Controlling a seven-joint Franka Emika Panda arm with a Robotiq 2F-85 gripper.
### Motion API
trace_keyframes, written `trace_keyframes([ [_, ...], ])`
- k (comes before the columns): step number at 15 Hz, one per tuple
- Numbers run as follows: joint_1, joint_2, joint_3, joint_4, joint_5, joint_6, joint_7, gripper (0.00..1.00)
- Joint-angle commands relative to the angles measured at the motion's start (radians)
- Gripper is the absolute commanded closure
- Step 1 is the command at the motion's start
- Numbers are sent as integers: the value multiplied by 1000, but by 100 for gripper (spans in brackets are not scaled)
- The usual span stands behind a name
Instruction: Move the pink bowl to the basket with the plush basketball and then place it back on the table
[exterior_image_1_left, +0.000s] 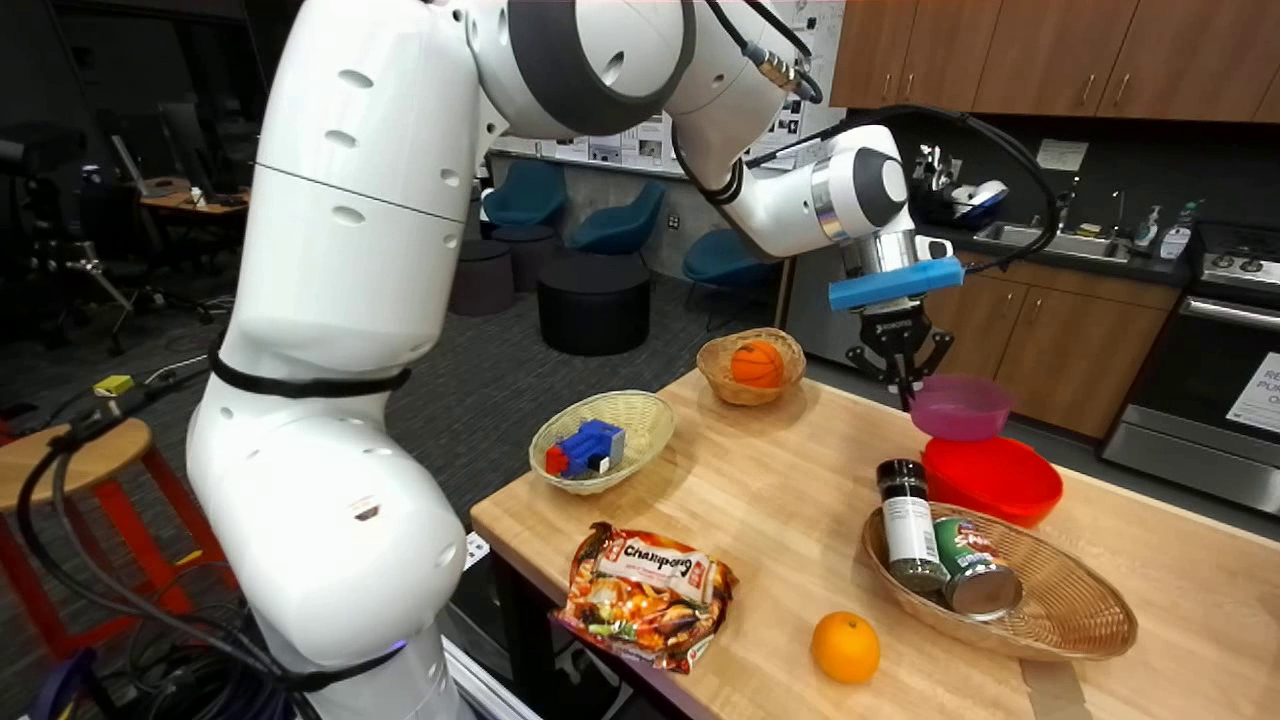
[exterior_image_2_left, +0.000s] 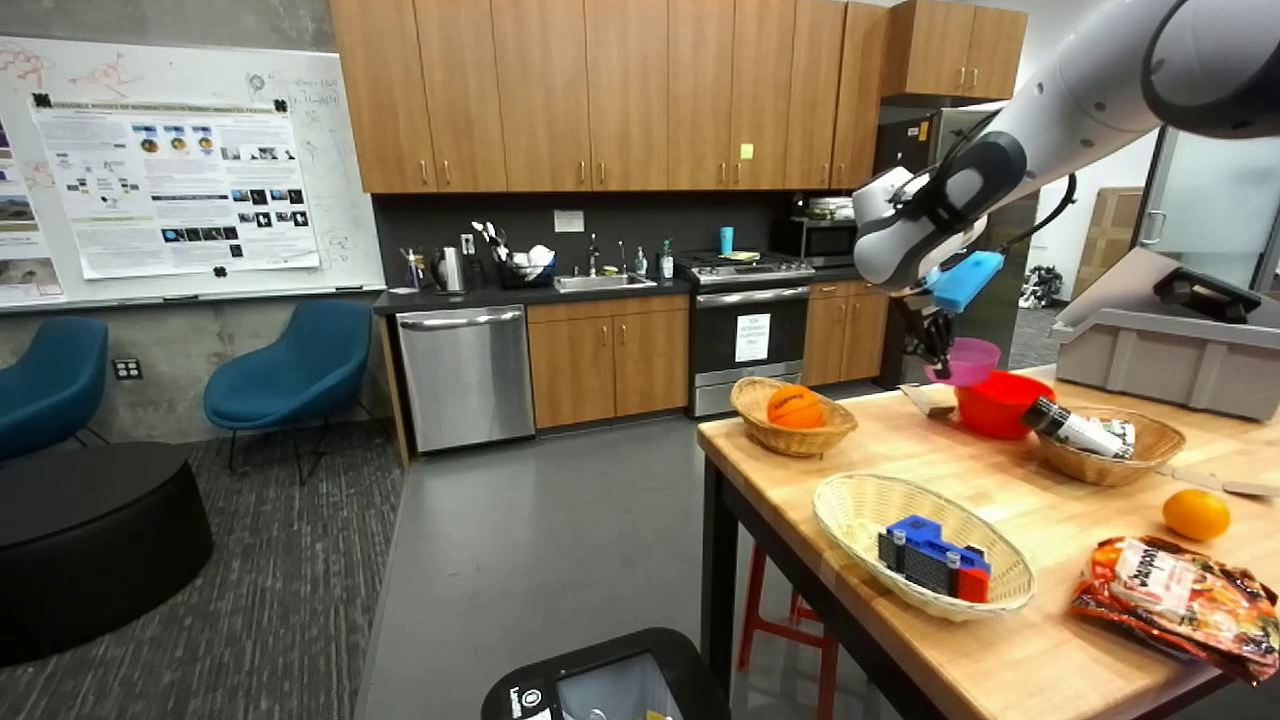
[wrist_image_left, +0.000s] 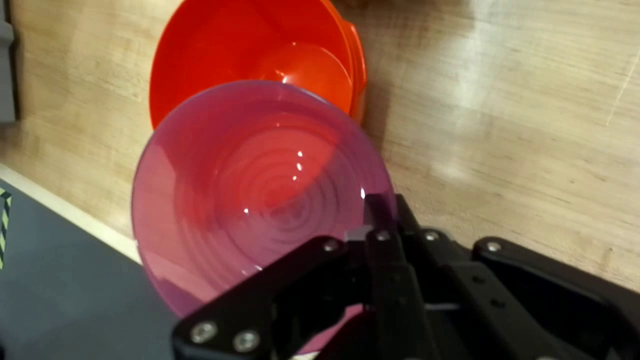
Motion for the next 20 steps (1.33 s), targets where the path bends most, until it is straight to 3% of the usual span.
trace_keyframes([
  [1, -12, -20, -11, -40, -7, -30, 25, 99],
  [12, 33, -5, 21, 18, -42, -25, 5, 99],
  [20, 94, -12, 89, 48, -59, 39, -55, 99],
])
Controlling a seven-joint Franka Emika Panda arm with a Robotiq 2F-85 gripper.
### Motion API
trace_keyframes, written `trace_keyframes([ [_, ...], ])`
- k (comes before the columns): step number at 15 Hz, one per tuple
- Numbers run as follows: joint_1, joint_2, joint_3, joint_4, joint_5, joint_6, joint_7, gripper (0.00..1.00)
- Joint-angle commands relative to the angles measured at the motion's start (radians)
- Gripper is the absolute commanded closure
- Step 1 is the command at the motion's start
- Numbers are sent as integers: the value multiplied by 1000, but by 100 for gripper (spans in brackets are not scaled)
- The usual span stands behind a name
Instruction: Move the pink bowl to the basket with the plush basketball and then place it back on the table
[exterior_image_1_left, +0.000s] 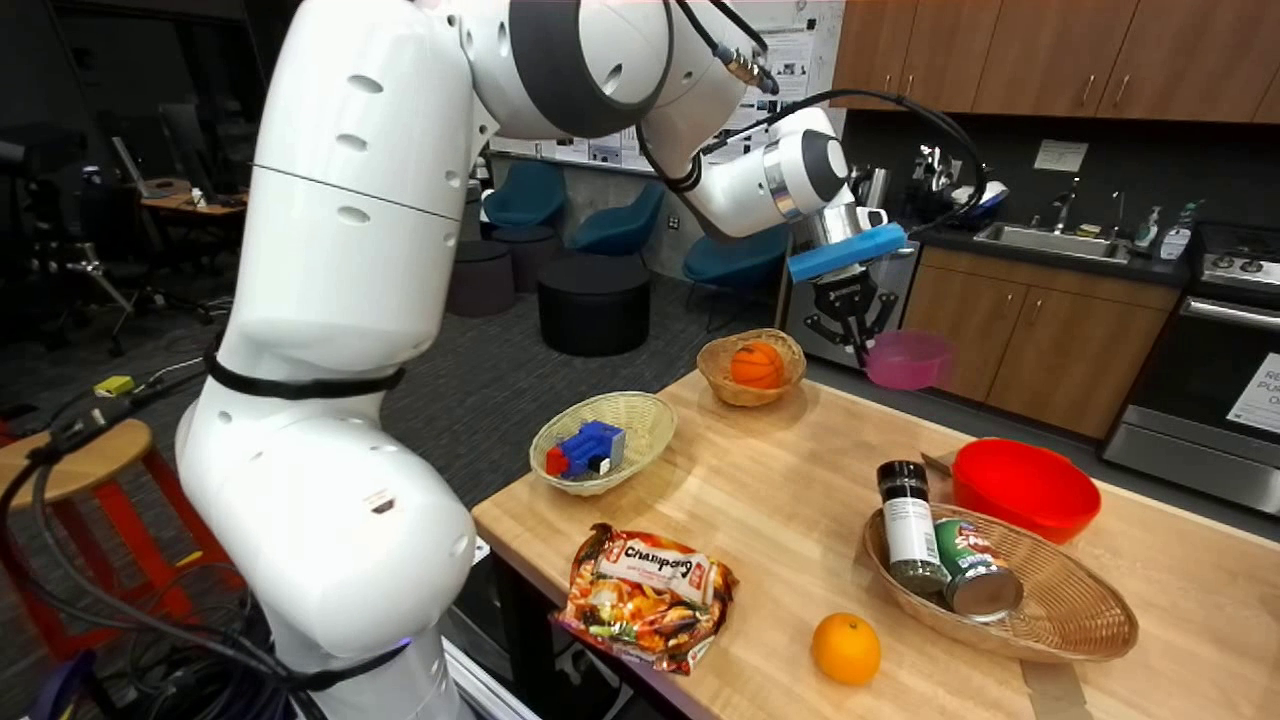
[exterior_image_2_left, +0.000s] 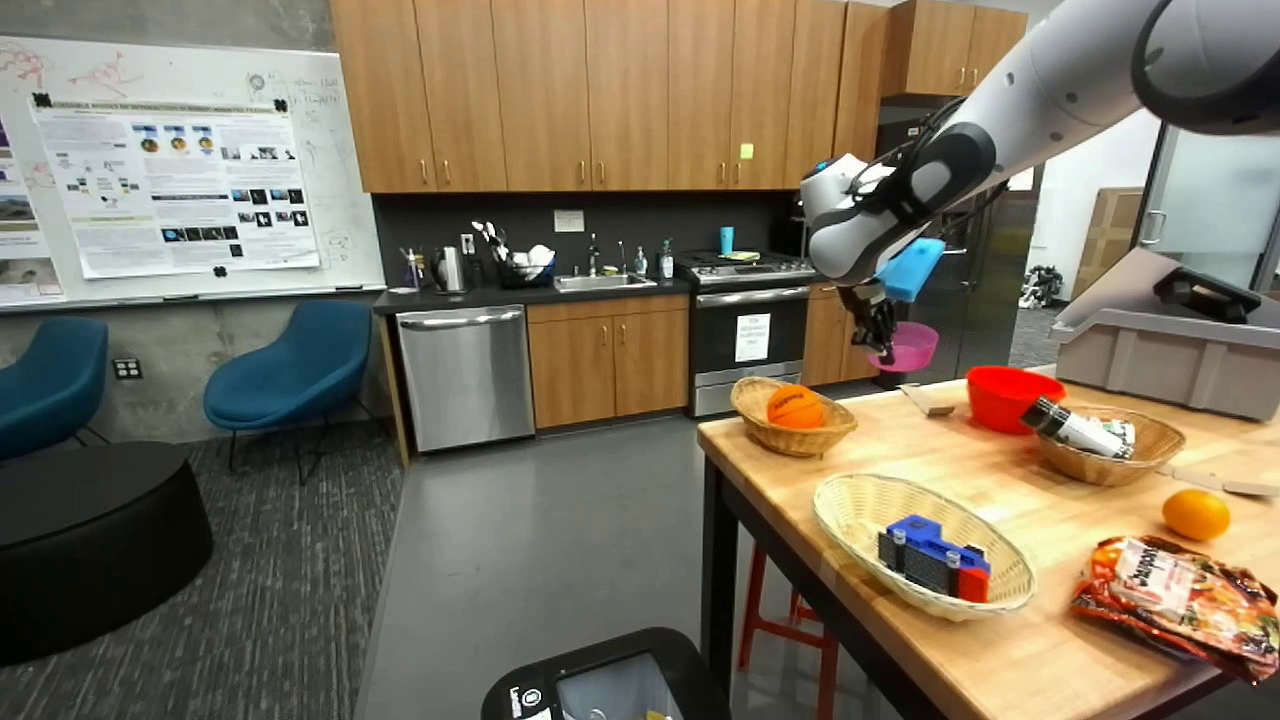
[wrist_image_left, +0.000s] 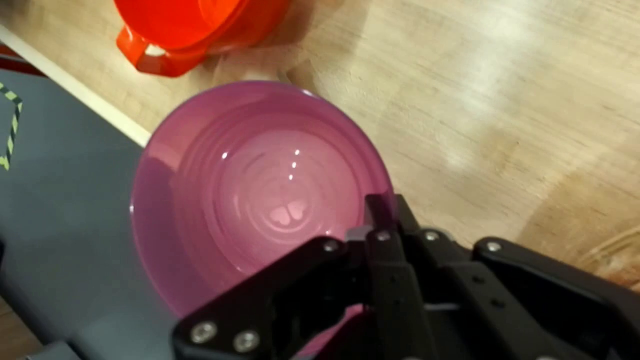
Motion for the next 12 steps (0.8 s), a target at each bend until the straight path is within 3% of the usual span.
trace_keyframes([
  [1, 21, -5, 32, 10, -9, 33, -44, 99],
  [12, 28, -33, 120, -33, 99, 260, -167, 99],
])
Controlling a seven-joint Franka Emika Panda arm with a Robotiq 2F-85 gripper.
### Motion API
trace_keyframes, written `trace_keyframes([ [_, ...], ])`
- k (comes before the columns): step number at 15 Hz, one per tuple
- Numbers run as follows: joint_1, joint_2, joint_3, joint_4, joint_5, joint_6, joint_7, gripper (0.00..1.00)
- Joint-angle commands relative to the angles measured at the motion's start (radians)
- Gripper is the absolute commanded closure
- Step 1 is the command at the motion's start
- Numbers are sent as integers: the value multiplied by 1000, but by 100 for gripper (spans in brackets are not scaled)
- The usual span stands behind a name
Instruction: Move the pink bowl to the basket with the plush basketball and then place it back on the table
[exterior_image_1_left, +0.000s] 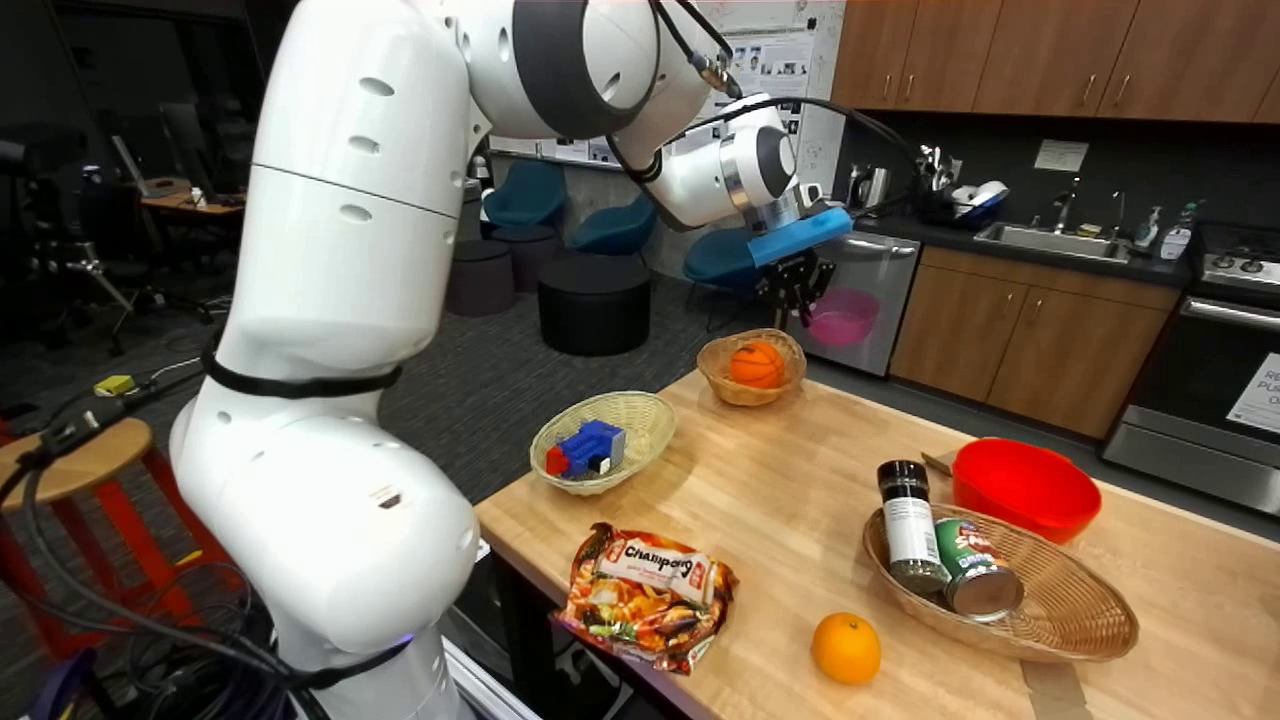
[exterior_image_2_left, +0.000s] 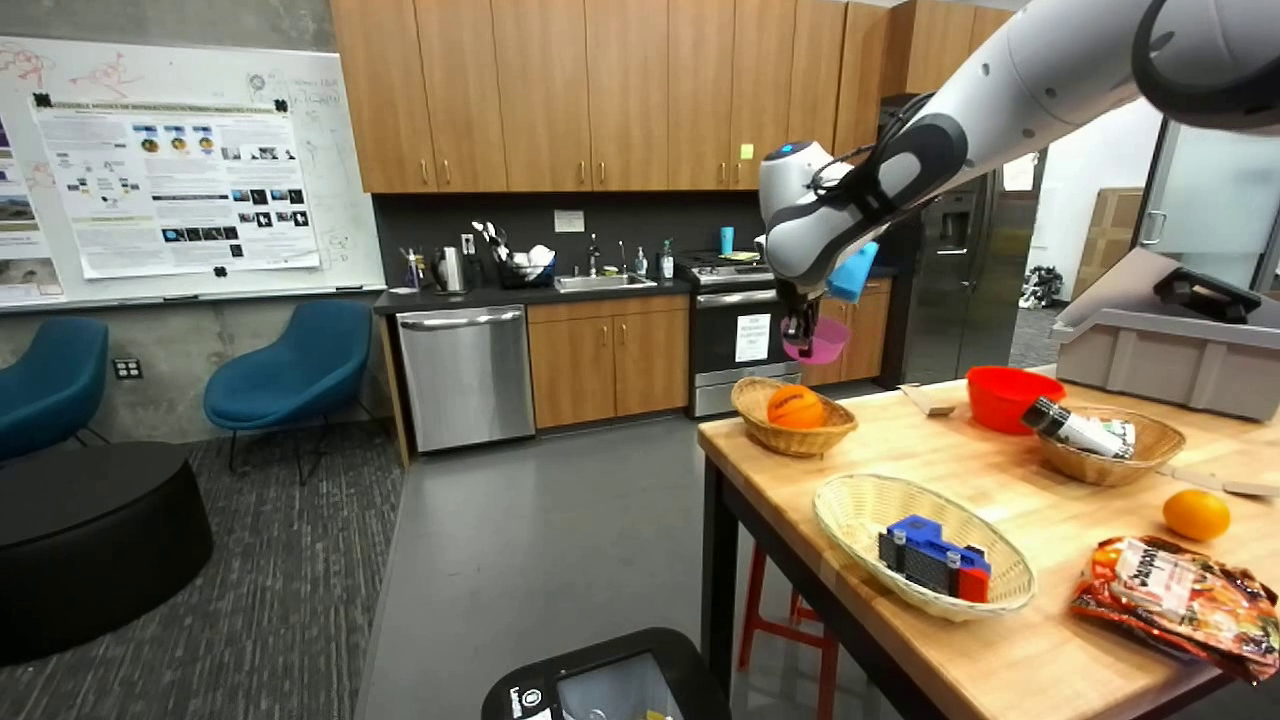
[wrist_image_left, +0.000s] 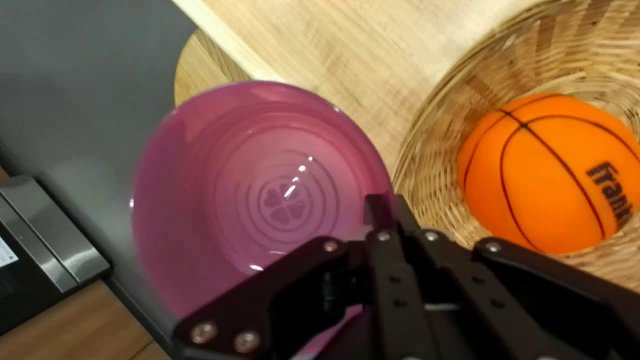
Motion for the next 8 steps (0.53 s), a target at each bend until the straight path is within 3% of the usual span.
trace_keyframes([
  [1, -7, -34, 33, -34, 64, 64, -93, 99],
  [8, -11, -70, 73, -89, 196, -25, -191, 99],
])
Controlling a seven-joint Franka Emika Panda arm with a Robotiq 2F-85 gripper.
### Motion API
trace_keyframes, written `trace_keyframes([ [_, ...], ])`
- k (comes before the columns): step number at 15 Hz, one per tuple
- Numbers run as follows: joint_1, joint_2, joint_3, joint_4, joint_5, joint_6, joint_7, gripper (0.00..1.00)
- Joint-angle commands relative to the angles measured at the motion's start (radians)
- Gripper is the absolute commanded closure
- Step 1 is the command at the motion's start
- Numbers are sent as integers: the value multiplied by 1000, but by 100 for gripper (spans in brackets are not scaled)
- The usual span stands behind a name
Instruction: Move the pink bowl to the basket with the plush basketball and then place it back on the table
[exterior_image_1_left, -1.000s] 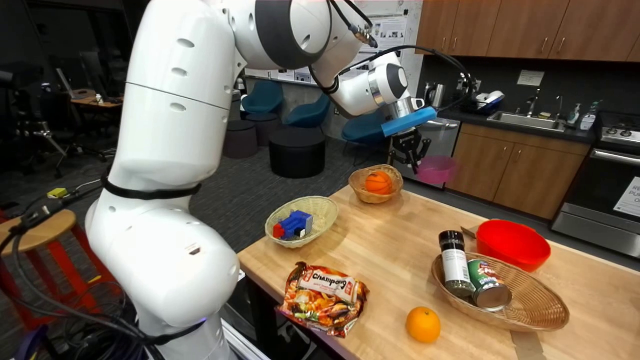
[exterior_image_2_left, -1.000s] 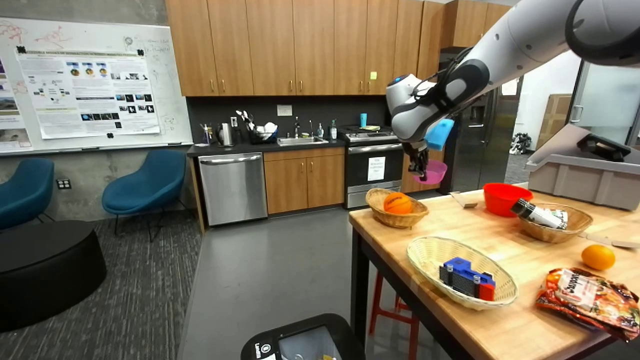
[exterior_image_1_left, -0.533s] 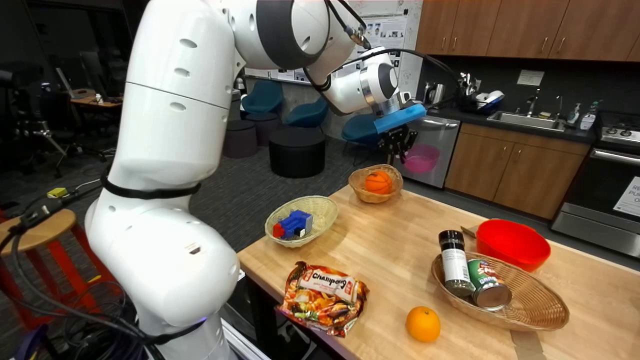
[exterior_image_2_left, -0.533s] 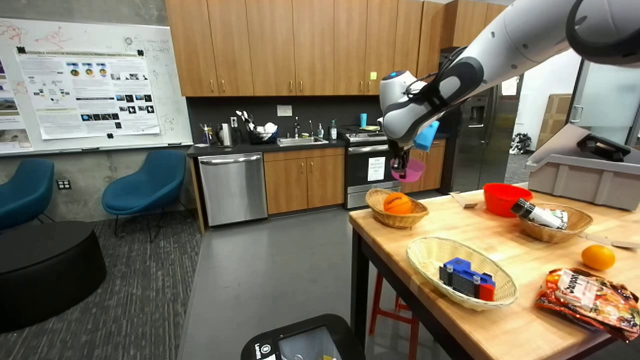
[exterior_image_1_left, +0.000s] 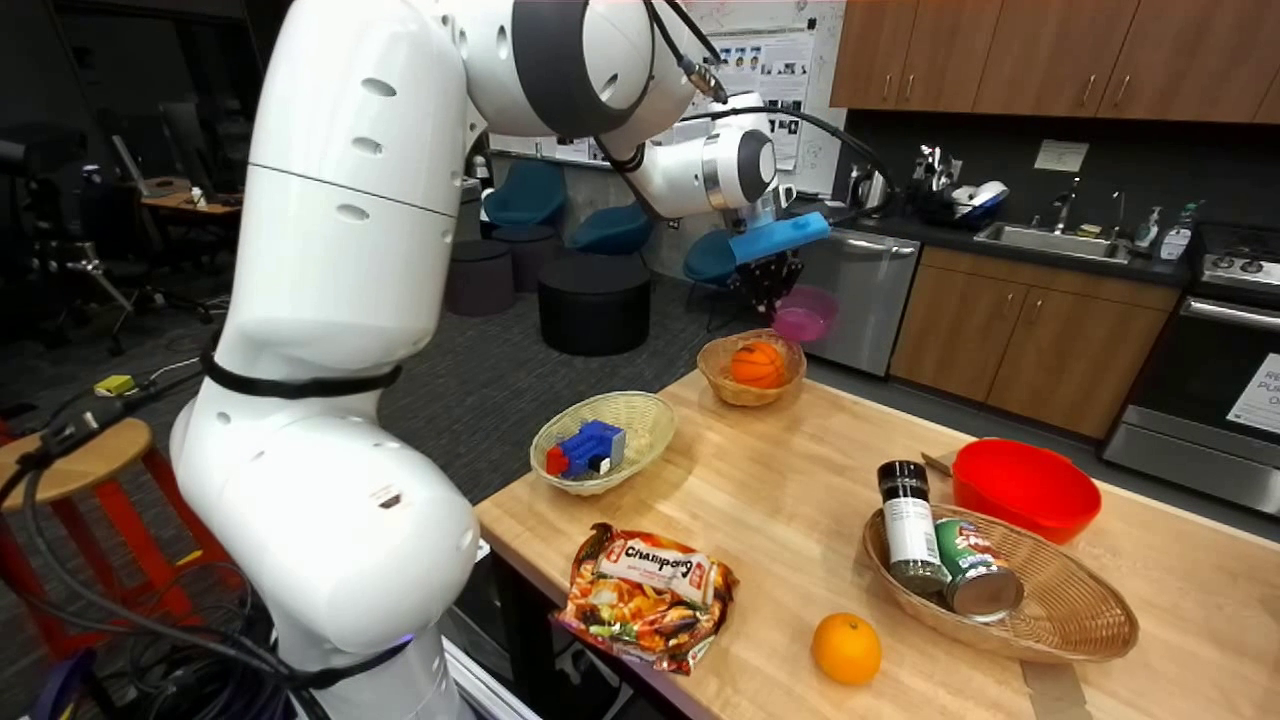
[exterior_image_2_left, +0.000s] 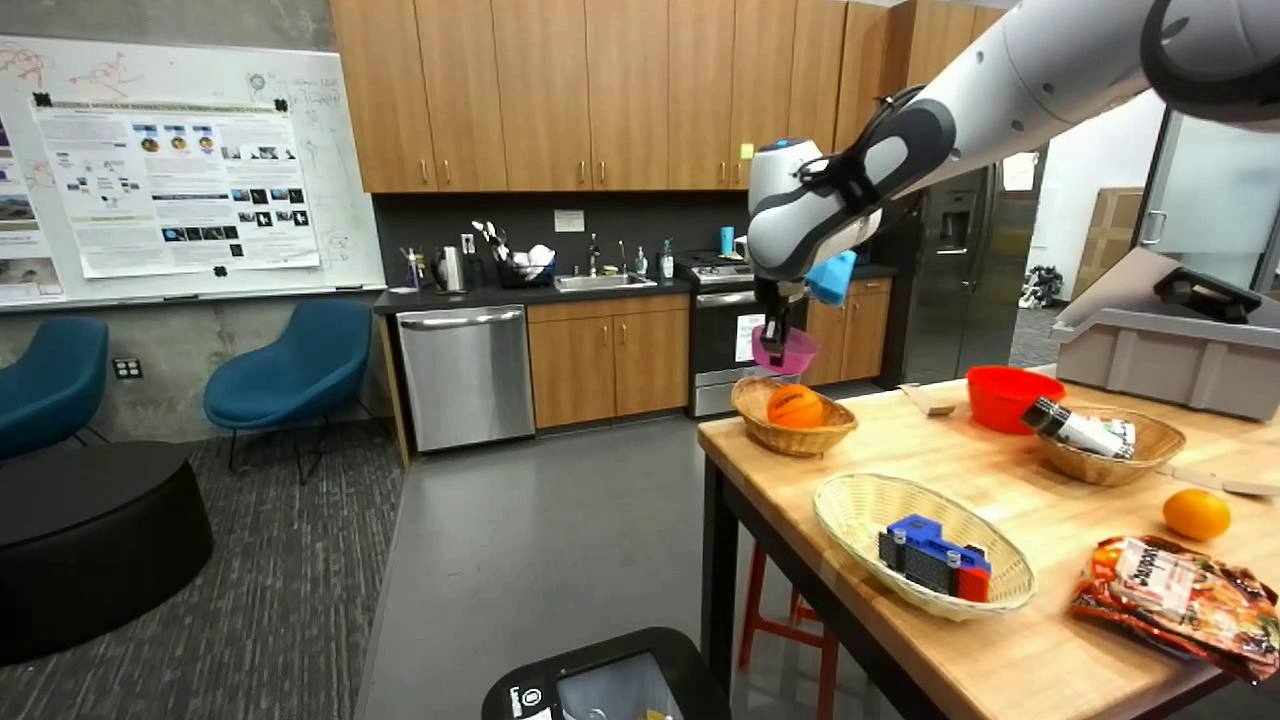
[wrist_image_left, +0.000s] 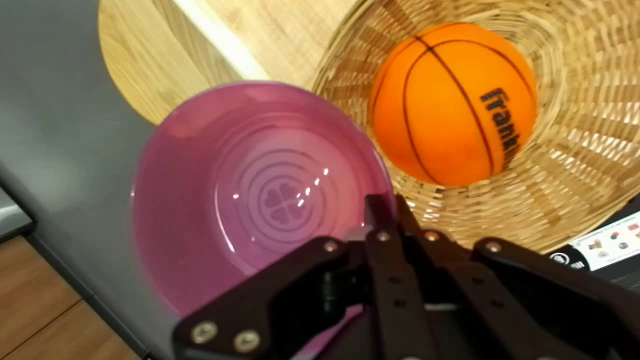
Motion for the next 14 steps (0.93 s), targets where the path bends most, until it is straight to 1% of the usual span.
trace_keyframes([
  [1, -10, -67, 22, -77, 69, -71, -58, 99],
  [5, -4, -102, 23, -117, 101, -141, -67, 99],
  [14, 5, -160, 13, -139, 80, -216, -59, 99],
])
